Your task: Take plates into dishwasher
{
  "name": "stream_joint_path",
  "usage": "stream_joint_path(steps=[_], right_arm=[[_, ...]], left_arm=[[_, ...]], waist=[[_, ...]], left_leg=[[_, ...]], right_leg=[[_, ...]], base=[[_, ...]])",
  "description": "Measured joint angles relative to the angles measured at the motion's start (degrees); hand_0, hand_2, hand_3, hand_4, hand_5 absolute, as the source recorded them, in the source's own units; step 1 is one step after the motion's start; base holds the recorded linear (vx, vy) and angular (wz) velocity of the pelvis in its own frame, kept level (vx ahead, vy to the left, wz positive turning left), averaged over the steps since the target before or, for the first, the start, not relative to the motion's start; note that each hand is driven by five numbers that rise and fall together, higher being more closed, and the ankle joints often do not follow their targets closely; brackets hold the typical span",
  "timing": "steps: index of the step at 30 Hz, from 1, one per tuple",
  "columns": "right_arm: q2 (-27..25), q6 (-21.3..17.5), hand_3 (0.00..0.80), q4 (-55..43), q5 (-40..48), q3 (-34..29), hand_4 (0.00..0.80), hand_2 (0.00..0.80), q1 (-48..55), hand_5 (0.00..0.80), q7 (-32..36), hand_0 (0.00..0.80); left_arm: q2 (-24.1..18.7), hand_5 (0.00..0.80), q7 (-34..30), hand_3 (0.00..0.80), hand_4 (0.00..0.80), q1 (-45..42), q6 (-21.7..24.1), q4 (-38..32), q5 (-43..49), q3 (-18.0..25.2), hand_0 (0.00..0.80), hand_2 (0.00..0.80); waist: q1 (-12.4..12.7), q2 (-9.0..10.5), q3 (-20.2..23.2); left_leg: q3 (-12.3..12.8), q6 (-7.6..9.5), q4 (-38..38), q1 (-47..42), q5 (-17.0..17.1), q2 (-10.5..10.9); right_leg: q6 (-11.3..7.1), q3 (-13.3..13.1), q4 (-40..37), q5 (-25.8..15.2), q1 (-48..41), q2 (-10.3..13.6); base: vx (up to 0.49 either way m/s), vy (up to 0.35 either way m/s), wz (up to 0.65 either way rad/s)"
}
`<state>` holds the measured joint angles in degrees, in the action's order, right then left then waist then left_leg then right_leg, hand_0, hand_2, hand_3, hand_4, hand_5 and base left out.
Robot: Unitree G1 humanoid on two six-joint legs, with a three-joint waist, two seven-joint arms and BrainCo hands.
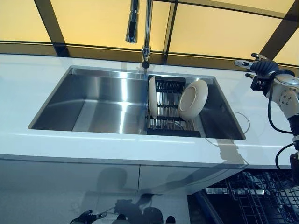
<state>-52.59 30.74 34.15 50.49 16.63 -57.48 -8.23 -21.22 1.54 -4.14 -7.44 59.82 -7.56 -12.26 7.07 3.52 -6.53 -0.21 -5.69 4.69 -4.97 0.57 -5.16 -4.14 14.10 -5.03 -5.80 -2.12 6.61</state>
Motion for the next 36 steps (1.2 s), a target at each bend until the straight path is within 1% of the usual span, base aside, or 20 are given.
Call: stream_joint_path(steps=[6,10,15,24,31,36], right_arm=[[1.65,2.19,0.000,-0.26,0.94,0.06,0.000,0.000,0.12,0.000,0.17,0.000],[2.19,2.30,0.000,-0.28,2.39,0.07,0.000,0.000,0.12,0.000,0.24,0.000],[2.19,3.27,0.000,-0.28,2.48,0.07,0.000,0.000,0.11,0.000,0.69,0.000],[2.20,3.65,0.000,-0.28,1.71,0.11,0.000,0.000,0.10,0.000,2.52,0.000],[2.24,4.48,0.000,-0.28,0.56,0.39,0.000,0.000,0.10,0.000,3.82,0.000],[2.44,4.63,0.000,-0.30,0.18,2.13,0.000,0.000,0.10,0.000,4.17,0.000]], left_arm=[[-0.01,0.000,-0.03,0.000,0.000,-0.06,0.91,-0.11,-0.02,-0.01,0.000,0.000],[-0.01,0.000,0.03,0.000,0.000,-0.41,1.10,-0.04,-0.02,0.00,0.000,0.000],[-0.01,0.000,0.03,0.000,0.000,-0.29,2.08,-0.08,-0.03,0.00,0.000,0.000],[-0.01,0.000,0.05,0.000,0.000,-0.21,2.17,-0.20,-0.05,0.01,0.000,0.000],[-0.02,0.000,0.11,0.000,0.000,-0.19,2.36,-0.23,-0.05,0.01,0.000,0.000],[-0.02,0.000,0.09,0.000,0.000,-0.20,2.55,-0.28,-0.11,0.01,0.000,0.000]], waist=[[0.15,-0.51,-0.34],[0.23,-0.98,-1.08],[0.17,-0.87,-2.33],[0.28,-0.69,-3.43],[0.33,-0.18,-4.16],[0.40,-0.15,-4.34]], left_leg=[[-0.10,-0.11,-0.34,2.74,0.64,0.04],[-0.05,-0.11,-0.22,2.73,0.64,0.02],[-0.05,-0.17,-0.13,2.65,0.74,-0.03],[-0.05,-0.17,-0.04,2.60,0.75,-0.05],[-0.05,-0.24,-0.04,2.56,0.80,-0.14],[-0.05,-0.24,-0.03,2.56,0.80,-0.18]], right_leg=[[0.07,0.90,0.11,-0.21,2.35,0.10],[0.04,1.01,0.10,-0.17,2.34,-0.03],[0.04,1.02,0.05,-0.17,2.29,0.04],[0.04,1.04,0.07,-0.17,2.27,-0.14],[0.04,1.03,0.08,-0.17,2.22,-0.23],[0.04,1.03,0.08,-0.17,2.22,-0.27]], base=[[-0.048,-0.009,0.08],[-0.001,-0.003,0.01],[0.000,0.000,0.00],[0.000,0.000,0.00],[0.000,0.000,0.00],[0.000,0.000,0.00]])
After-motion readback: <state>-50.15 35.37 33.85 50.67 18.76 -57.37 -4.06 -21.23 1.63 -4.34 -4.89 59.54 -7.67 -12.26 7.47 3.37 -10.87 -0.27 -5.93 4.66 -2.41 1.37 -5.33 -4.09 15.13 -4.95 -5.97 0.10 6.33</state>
